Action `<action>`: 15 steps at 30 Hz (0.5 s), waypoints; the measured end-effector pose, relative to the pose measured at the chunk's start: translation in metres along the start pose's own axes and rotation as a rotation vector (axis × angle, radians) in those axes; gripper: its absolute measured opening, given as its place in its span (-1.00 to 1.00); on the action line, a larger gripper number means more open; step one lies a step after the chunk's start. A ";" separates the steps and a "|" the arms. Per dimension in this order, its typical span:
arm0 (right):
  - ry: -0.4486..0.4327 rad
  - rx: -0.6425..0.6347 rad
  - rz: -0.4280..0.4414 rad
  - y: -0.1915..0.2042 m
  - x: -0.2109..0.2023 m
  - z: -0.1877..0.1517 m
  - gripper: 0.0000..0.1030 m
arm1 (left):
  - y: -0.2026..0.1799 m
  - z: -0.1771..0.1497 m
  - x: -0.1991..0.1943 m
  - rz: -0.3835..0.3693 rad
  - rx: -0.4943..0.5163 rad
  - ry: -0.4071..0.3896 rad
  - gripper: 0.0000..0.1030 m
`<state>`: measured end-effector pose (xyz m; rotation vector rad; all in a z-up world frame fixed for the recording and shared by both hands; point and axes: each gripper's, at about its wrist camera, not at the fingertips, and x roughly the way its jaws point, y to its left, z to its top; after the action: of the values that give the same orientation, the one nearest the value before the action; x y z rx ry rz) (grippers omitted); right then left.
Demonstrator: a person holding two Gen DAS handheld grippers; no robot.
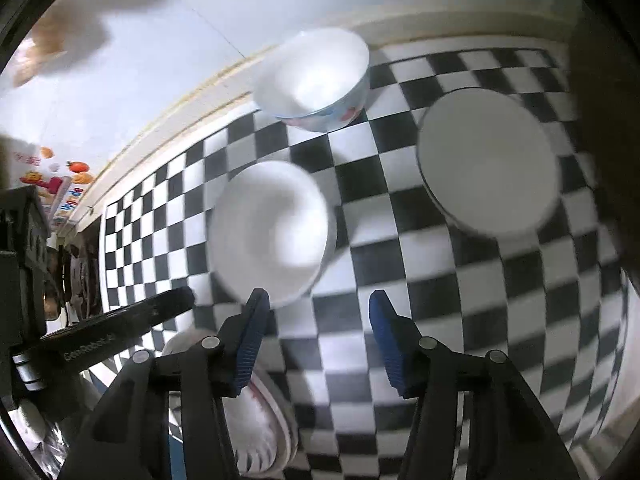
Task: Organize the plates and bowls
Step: 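Close both grippers on the plain white bowl rim and lift it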
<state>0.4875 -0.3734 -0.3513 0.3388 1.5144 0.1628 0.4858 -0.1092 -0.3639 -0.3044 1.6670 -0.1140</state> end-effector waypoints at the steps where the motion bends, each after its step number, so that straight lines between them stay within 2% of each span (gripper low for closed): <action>1: 0.019 -0.003 0.003 -0.002 0.009 0.007 -0.01 | 0.000 0.006 0.006 0.002 -0.011 0.002 -0.46; 4: 0.077 -0.014 0.024 -0.007 0.036 0.025 -0.19 | -0.001 0.016 0.017 0.000 -0.023 0.006 -0.47; 6: 0.110 -0.022 0.030 -0.008 0.052 0.033 -0.45 | -0.002 0.020 0.022 -0.004 -0.023 0.003 -0.56; 7: 0.121 -0.024 0.031 -0.009 0.058 0.035 -0.68 | -0.003 0.021 0.023 -0.009 -0.022 0.007 -0.71; 15: 0.128 -0.060 0.025 -0.009 0.060 0.036 -0.74 | -0.019 0.008 0.021 0.031 0.023 -0.013 -0.71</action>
<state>0.5262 -0.3670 -0.4103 0.3046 1.6285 0.2531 0.4939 -0.1322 -0.3801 -0.2617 1.6556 -0.1081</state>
